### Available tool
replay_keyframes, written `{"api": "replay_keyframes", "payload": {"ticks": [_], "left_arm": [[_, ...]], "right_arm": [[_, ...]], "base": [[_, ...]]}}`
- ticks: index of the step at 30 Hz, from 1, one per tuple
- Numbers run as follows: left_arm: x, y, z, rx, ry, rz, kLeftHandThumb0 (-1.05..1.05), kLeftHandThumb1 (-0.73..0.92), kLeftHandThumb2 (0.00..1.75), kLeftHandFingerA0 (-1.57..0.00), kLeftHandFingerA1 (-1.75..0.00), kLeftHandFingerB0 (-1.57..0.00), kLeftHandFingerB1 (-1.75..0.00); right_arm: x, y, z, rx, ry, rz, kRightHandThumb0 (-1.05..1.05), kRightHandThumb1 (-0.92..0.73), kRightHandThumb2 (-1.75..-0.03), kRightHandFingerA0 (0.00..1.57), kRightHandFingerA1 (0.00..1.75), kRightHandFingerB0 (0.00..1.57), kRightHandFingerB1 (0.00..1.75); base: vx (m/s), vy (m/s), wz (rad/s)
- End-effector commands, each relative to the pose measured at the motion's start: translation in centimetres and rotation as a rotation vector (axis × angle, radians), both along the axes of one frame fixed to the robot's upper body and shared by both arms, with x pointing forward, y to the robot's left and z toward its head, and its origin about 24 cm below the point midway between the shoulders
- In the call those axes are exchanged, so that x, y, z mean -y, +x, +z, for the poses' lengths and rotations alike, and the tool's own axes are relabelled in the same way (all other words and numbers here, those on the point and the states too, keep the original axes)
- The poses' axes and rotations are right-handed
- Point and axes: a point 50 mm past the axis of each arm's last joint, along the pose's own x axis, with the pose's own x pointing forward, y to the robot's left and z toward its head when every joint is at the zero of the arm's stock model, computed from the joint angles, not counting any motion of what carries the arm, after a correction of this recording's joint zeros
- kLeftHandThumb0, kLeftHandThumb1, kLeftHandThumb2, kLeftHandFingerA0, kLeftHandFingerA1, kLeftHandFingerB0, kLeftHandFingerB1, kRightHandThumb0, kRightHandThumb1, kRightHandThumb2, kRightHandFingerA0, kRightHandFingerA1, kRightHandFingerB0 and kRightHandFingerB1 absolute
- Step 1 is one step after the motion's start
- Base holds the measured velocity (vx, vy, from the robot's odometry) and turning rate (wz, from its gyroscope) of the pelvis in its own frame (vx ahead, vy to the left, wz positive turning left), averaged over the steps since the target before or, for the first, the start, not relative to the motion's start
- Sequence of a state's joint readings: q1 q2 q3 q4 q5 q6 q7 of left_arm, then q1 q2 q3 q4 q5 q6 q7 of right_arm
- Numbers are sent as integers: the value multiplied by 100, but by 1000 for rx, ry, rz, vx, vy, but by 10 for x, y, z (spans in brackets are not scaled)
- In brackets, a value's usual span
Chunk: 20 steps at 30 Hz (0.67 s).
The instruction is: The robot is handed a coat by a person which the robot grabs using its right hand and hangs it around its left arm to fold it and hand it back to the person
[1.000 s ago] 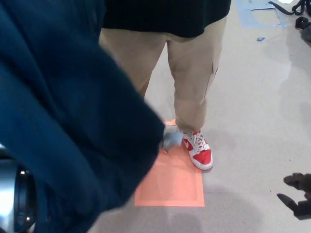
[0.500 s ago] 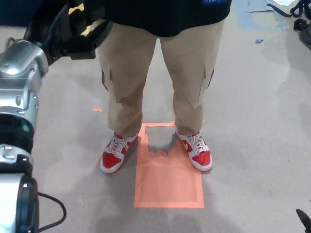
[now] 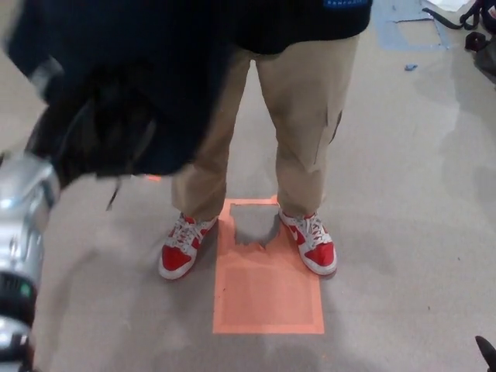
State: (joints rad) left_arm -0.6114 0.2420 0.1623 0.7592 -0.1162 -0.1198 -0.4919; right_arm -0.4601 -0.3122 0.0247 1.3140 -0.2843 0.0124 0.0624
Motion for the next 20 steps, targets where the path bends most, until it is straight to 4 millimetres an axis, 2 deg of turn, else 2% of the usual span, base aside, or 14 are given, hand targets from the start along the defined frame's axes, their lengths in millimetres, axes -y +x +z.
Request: {"api": "replay_keyframes", "payload": {"ticks": [1,3,5,8,10,11,12,13,14,16,17,18,19,20], "left_arm": [[-29,-35,-39,-59,-11,67,-34,58,108,0,-48,0,-47],[-45,-58,-68,-140,-3,138,-32,61,110,0,-48,0,-48],[-55,-72,-84,-184,-35,173,-31,66,113,0,-49,0,-49],[-71,-97,-110,-294,66,268,-33,59,109,0,-48,0,-47],[-79,-108,-119,-331,105,317,-33,58,109,0,-49,0,-46],[-83,-114,-123,-351,112,344,-31,66,113,-1,-49,0,-47],[-87,-118,-126,-371,118,364,-31,66,113,-1,-49,0,-47],[-92,-124,-132,-421,133,377,-32,61,111,0,-49,0,-47],[-95,-129,-133,-436,161,373,-32,63,112,0,-49,0,-47],[-99,-133,-135,-457,188,373,-31,64,113,0,-48,0,-47],[-103,-137,-136,-473,170,367,-32,63,112,0,-48,0,-46],[-104,-139,-136,-478,162,365,-32,63,112,0,-48,0,-46],[-107,-141,-138,-505,159,387,-57,83,65,-17,-30,-21,-31],[-107,-141,-138,-505,159,387,-57,83,65,-17,-30,-21,-31]], "right_arm": [[2,-6,-3,29,24,-14,-66,-65,-95,2,38,2,31],[1,-9,-5,32,40,-6,-62,-66,-97,1,33,0,27],[1,-9,-5,26,29,-2,-69,-67,-95,2,25,2,20],[1,-10,-6,22,25,0,-62,-65,-96,0,34,0,29],[0,-11,-7,24,25,8,-61,-63,-95,0,41,4,34],[-1,-12,-8,24,31,11,-59,-84,-68,9,29,9,23],[-2,-13,-9,23,40,13,-59,-84,-68,9,29,9,23],[-3,-13,-10,19,41,2,-61,-60,-92,0,38,5,33],[-4,-15,-12,16,46,-4,-59,-82,-69,10,27,11,23],[-5,-16,-13,2,37,-3,-60,-83,-67,10,26,10,21],[-5,-16,-13,12,46,11,-59,-61,-93,0,39,4,34],[-5,-16,-13,16,51,18,-59,-61,-93,0,39,4,34],[-5,-16,-13,13,54,9,-58,-61,-94,0,38,4,33],[-5,-16,-13,13,54,9,-58,-61,-94,0,38,4,33]], "base": [[0,0,0],[0,0,0],[0,0,0],[0,0,0],[0,0,0],[0,0,0],[0,0,0],[0,0,0],[0,0,0],[0,0,0],[0,0,0],[0,0,0],[0,0,0],[0,0,0]]}}
